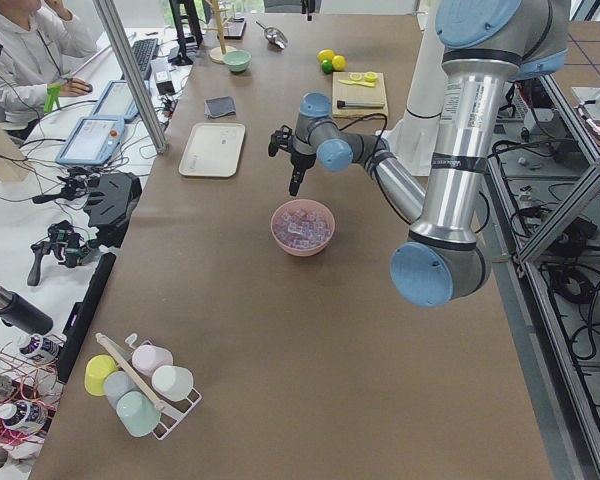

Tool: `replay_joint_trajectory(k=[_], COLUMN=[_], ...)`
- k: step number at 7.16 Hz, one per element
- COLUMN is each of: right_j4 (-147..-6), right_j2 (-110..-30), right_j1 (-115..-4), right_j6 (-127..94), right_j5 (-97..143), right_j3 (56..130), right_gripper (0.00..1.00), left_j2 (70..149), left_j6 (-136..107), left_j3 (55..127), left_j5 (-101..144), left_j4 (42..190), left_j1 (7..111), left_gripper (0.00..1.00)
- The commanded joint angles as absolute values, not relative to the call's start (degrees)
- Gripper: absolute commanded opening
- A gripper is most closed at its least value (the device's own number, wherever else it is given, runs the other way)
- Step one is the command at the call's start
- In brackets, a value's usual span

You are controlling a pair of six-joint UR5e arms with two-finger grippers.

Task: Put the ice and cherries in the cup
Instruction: 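Lower the left gripper into the pink bowl and grasp a third ice cube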

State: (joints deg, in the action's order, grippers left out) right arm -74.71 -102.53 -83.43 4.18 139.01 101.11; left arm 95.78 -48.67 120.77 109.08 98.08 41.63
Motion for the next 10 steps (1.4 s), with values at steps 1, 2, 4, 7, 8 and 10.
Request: replay_joint_trajectory(k=[1,2,4,7,8,10], right_j4=[-74.71,-74.79,-74.71,-74.71,-74.71,-74.71], right_j2=[-102.57,-102.66,-102.66,-102.74,-102.74,-102.74], right_j1=[-83.32,-83.32,-83.23,-83.23,-83.23,-83.23], right_j6=[4.22,4.22,4.22,4.31,4.31,4.31], right_j5=[139.04,139.04,139.04,139.04,139.04,139.04], right_j3=[101.07,100.99,100.99,100.55,100.63,100.63], right_gripper=[1.0,1.0,1.0,1.0,1.0,1.0], left_j2=[92.64,93.68,93.87,96.49,97.37,97.21], left_j6=[-49.63,-52.96,-52.91,-54.22,-54.66,-54.23], left_j3=[119.03,115.87,114.44,111.63,110.32,109.69], left_j5=[110.21,110.21,110.13,110.3,110.3,110.22], left_j4=[98.09,98.35,98.52,98.7,98.7,98.7], left_j1=[43.24,42.81,42.63,42.28,42.28,42.28], left_gripper=[0.71,0.7,0.67,0.67,0.66,0.62])
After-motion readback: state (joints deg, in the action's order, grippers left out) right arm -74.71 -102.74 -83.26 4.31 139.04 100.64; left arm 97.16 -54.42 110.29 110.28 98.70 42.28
